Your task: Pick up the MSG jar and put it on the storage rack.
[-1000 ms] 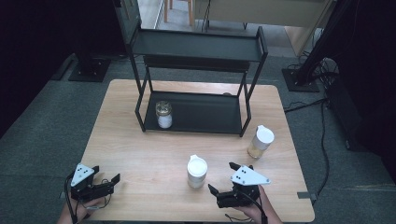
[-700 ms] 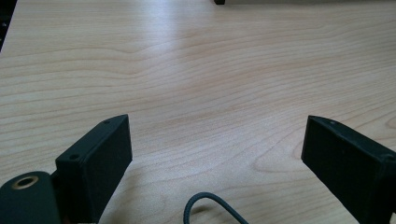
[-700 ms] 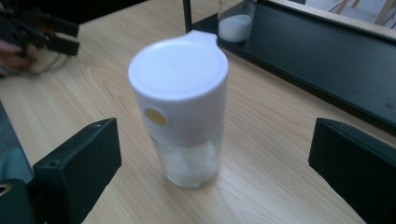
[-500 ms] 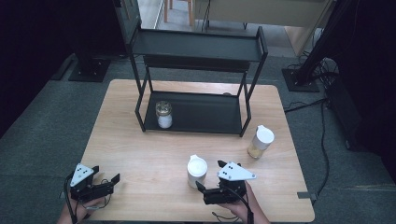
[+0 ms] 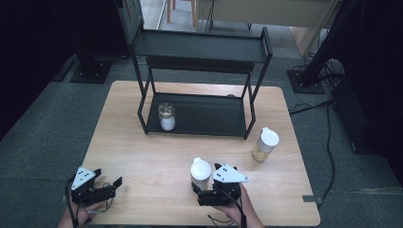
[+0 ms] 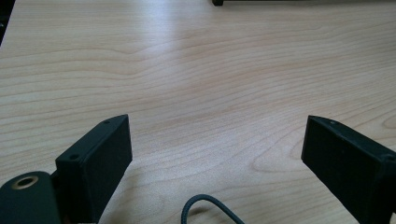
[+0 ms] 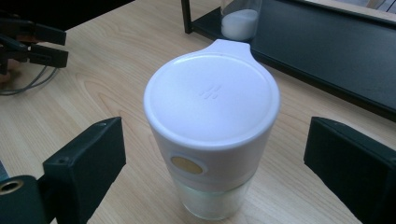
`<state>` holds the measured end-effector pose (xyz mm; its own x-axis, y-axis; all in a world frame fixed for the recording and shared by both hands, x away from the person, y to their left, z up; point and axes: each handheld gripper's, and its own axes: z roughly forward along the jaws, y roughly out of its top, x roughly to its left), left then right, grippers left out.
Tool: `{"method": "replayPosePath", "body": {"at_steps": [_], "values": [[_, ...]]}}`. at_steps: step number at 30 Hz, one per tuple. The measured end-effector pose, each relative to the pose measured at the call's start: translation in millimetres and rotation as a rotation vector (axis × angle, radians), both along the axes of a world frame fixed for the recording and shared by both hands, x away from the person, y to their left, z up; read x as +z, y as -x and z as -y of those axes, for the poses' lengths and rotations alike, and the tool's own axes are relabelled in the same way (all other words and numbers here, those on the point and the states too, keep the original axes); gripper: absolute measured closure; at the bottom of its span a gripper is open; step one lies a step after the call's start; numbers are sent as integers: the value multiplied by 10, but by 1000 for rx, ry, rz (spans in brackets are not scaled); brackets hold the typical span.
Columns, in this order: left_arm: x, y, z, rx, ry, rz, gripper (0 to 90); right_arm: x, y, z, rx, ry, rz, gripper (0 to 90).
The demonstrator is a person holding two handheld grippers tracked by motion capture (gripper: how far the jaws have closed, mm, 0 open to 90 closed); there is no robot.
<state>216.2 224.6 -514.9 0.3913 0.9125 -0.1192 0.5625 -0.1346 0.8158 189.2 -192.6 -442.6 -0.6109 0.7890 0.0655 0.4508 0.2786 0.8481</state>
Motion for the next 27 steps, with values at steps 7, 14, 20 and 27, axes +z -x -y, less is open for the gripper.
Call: {"method": "replayPosePath", "body": {"at_steps": [7, 14, 20, 27], "values": [[0, 0, -1, 0, 0, 0, 88, -18, -14, -43, -16, -1, 0, 73], [0, 1, -1, 0, 1, 0, 88, -41, -42, -98, -35, 6, -4, 112], [0, 2, -2, -1, 2, 1, 88, -78, -68, -164, -54, 31, -6, 193], [0, 0, -5, -3, 4, 0, 88, -105, -97, -179, -60, 26, -16, 285]]}}
